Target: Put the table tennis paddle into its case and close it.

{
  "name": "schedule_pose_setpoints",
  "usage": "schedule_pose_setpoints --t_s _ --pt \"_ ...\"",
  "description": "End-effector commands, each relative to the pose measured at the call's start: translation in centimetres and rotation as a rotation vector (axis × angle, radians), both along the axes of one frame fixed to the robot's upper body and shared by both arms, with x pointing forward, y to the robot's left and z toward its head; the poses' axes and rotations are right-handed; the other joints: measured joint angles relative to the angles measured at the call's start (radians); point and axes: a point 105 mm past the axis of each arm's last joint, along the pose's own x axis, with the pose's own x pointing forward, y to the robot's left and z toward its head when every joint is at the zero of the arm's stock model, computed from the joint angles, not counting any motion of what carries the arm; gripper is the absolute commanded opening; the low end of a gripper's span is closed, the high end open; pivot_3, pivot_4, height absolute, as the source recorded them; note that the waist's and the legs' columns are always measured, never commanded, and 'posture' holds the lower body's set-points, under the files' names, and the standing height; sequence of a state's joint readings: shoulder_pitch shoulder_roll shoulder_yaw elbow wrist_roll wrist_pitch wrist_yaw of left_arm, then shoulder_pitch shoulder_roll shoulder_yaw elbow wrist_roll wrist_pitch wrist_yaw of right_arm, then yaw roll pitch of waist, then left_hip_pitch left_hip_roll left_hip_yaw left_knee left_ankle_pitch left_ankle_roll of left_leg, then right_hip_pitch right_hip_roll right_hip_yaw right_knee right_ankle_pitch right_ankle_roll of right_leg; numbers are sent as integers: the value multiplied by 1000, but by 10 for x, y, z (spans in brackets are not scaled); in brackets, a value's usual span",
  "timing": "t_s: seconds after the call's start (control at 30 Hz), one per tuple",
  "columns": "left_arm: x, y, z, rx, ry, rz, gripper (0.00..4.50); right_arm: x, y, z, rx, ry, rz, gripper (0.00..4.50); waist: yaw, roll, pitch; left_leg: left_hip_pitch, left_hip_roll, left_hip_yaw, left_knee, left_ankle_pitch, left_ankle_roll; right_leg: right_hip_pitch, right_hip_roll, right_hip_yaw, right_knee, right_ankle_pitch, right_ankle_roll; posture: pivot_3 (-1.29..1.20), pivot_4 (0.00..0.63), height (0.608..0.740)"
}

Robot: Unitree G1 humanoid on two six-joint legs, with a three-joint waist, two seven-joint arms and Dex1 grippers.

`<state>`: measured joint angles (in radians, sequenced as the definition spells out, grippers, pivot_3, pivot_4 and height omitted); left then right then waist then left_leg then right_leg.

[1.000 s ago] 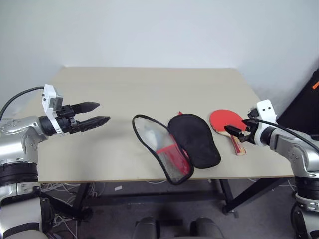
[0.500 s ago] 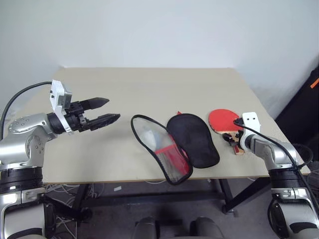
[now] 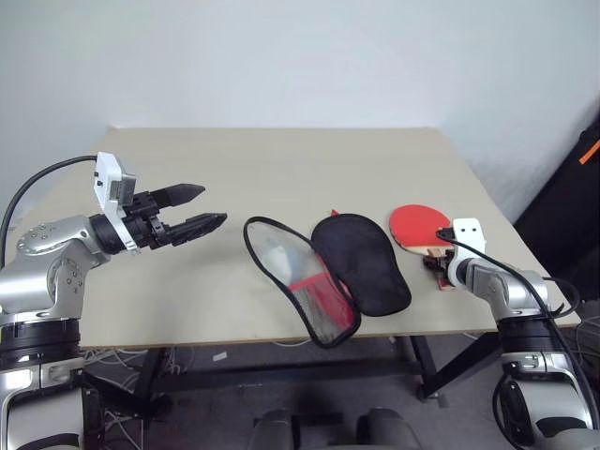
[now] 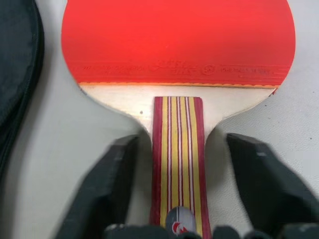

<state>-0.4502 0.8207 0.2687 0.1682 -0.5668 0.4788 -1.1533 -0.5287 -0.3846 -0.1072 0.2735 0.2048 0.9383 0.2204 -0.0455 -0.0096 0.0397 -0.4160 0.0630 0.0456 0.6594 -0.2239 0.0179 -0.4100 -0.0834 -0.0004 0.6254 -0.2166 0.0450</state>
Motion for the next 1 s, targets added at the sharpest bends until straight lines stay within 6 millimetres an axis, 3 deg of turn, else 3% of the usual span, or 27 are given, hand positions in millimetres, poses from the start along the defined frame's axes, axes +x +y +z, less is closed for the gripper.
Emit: schedule_pose_setpoints --t_s 0.03,0.07,0.3,0.37,0.43,0.53,0.67,0.73,1.0 --pt "0 0 18 1 -75 -4 4500 8 -4 17 34 -51 -42 1454 0 0 0 0 0 0 0 0 0 0 0 0 0 0 0 0 0 740" --pt "0 0 18 1 -76 -4 4500 8 -5 18 43 -52 -49 1196 0 0 0 0 0 0 0 0 0 0 0 0 0 0 0 0 0 740" --pt "3 -1 19 1 -83 -6 4500 21 -7 46 66 -182 -107 1191 0 1 0 0 0 0 0 0 0 0 0 0 0 0 0 0 0 740" --pt "2 -1 19 -5 -76 -18 4500 25 9 63 106 -242 -46 1191 0 2 1 0 0 0 0 0 0 0 0 0 0 0 0 0 0 740" --pt "1 0 18 -6 -71 -26 4500 21 38 81 143 -283 84 1191 -1 3 2 0 0 0 0 0 0 -1 0 1 0 0 0 0 0 740" --pt "1 2 18 -3 -69 -29 4500 11 72 90 175 -281 202 1191 -9 3 2 0 1 1 -1 0 0 -2 1 2 1 0 0 0 0 740" --pt "1 3 16 8 -65 -35 4500 -4 104 91 195 -246 275 1191 -6 3 2 1 2 0 -1 0 0 -1 3 2 1 0 0 0 0 740" --pt "-1 4 16 6 -58 -44 4500 -13 118 81 189 -202 299 1191 1 3 2 0 2 0 0 0 0 -1 2 1 1 0 0 0 0 740" --pt "-7 4 17 12 -35 -83 4500 -33 129 46 139 -88 312 1191 0 3 2 -1 2 0 0 0 -1 -2 2 0 0 2 -3 0 0 740"
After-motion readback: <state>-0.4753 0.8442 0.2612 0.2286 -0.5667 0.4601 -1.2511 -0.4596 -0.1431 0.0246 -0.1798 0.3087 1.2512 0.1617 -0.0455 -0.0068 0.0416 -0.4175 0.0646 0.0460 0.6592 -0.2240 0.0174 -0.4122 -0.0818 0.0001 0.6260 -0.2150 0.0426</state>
